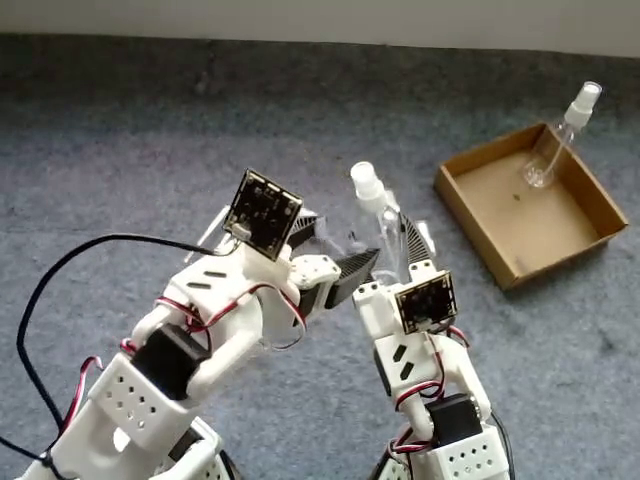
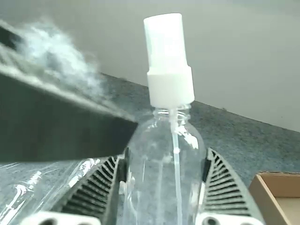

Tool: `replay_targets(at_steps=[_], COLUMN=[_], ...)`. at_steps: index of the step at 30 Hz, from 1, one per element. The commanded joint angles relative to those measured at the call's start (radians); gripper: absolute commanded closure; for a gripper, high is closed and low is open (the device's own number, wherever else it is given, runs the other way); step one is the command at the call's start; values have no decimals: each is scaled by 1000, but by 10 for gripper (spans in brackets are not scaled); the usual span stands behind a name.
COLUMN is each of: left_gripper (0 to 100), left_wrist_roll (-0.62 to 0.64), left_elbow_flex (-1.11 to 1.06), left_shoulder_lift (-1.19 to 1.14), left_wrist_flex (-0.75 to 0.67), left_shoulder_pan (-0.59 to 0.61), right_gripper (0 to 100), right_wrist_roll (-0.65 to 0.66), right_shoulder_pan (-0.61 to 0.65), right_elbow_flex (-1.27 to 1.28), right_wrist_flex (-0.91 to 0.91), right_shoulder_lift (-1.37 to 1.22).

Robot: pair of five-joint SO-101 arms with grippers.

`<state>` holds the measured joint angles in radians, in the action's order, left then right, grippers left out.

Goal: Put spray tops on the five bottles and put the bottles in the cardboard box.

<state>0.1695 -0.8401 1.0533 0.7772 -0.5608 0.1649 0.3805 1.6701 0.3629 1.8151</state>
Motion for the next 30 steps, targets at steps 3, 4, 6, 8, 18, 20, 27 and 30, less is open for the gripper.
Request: replay_targets(at_steps=[3,4,6,8,18,20,27,30], left_gripper=[800,827,903,988,987,995,995,995], left_wrist_roll=[0,0,0,0,0,2,3,3], left_elbow_flex=[31,31,28,12,-292,-354,-533,-544], left_shoulder_lift=[147,163,197,231,527,607,788,768], left_wrist_flex=[186,203,210,209,163,121,84,78], left_shoulder_pan=[19,19,19,15,13,12,-59,-73], right_gripper=[860,860,860,860,860,861,861,861], right_wrist_roll=[5,5,5,5,5,3,-141,-176], right_shoulder_pan=[-79,-94,-117,-133,-134,-131,-131,-131], right_elbow_flex=[90,90,90,90,-31,-48,-124,-148], right_wrist_flex=[-33,-31,-31,-31,-30,-30,-30,-30], right_shoulder_lift=[25,25,25,25,24,24,22,22])
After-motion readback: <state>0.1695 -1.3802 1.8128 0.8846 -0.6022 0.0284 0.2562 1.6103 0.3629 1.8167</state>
